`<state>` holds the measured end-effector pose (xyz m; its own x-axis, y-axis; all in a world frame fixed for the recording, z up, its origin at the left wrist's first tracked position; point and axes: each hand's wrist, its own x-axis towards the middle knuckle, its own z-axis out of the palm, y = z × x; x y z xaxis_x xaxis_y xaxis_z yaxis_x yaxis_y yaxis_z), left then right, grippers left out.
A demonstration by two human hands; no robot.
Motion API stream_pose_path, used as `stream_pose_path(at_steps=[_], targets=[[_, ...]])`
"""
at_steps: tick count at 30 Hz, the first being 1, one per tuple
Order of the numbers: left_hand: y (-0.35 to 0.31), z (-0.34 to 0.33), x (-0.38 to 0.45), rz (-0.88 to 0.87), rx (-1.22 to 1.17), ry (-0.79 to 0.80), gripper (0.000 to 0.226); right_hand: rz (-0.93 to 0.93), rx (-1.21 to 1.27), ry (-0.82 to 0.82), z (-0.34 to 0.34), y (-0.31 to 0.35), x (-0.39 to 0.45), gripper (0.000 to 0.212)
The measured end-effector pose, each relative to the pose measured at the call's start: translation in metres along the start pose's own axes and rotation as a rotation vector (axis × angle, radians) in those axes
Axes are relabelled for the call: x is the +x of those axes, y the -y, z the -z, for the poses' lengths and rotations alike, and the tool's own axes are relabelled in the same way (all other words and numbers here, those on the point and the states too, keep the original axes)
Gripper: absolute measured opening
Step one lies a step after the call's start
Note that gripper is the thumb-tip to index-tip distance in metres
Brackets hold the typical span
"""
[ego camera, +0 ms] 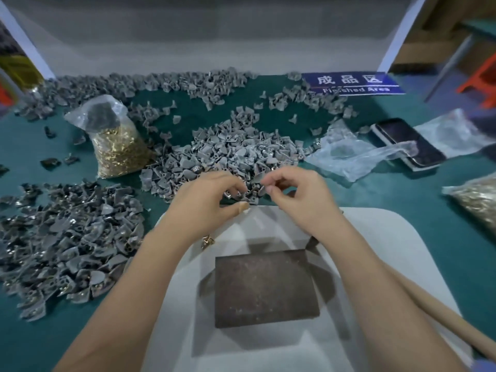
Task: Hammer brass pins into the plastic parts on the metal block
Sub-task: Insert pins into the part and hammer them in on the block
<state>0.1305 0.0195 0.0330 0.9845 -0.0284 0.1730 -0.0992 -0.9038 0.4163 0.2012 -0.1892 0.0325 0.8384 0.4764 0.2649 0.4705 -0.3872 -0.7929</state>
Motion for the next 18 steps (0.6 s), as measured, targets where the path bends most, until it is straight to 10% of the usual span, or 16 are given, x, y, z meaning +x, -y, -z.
stream_pose_path(at_steps=[7, 18], targets=[[-0.004, -0.012, -0.004, -0.079, -0.016, -0.035, 0.012, -0.029, 0.018, -0.053, -0.007, -0.003, 0.001, 0.014], [-0.018, -0.017, -0.009, 0.125, -0.997, -0.233, 0.022, 0.017, 0.057, -0.179, -0.005, 0.004, -0.006, 0.045]])
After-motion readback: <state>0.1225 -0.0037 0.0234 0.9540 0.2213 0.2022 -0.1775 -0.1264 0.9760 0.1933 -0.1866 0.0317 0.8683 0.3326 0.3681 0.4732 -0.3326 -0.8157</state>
